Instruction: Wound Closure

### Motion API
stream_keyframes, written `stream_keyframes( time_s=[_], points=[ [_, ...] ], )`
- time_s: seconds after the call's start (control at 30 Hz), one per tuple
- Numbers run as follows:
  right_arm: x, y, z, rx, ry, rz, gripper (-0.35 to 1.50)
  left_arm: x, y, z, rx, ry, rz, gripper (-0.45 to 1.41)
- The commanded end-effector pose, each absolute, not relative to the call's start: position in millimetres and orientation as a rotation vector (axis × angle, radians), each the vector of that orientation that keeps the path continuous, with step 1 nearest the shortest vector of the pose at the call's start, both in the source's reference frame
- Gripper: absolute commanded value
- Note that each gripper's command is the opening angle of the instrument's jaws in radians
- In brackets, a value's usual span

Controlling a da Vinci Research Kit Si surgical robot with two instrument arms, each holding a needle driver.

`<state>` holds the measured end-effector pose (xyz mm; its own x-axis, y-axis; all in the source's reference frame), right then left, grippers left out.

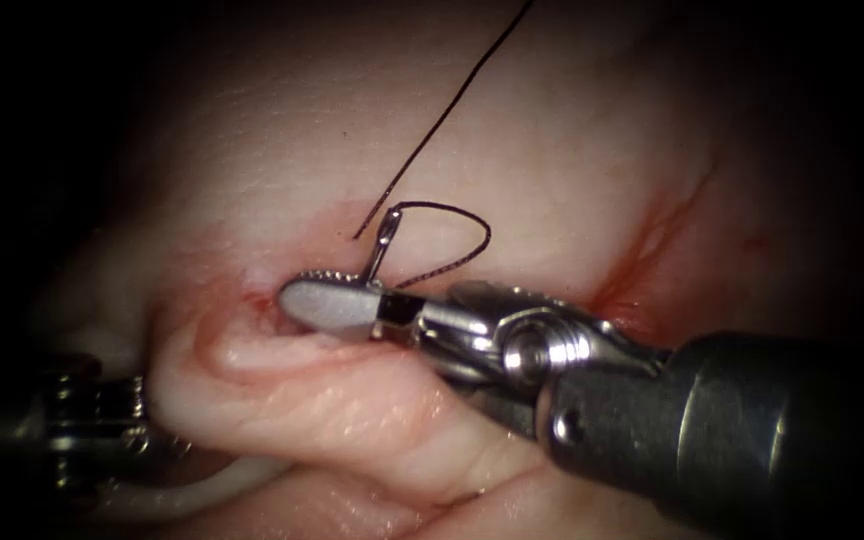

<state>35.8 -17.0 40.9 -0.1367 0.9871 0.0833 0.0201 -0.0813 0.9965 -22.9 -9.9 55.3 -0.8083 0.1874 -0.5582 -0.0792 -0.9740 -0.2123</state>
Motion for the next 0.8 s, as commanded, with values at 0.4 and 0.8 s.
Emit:
stream_keyframes(
  time_s=[0.4,0.8],
  points=[
    [37.5,-14.6,40.8,1.185,1.344,1.429,-0.35,-23.6,-10.2,56.1,-0.905,-0.262,2.848,-0.45],
    [38.3,-14.2,39.5,1.179,1.388,1.453,-0.35,-23.7,-10.3,56.2,-0.905,-0.266,2.85,-0.45]
  ],
)
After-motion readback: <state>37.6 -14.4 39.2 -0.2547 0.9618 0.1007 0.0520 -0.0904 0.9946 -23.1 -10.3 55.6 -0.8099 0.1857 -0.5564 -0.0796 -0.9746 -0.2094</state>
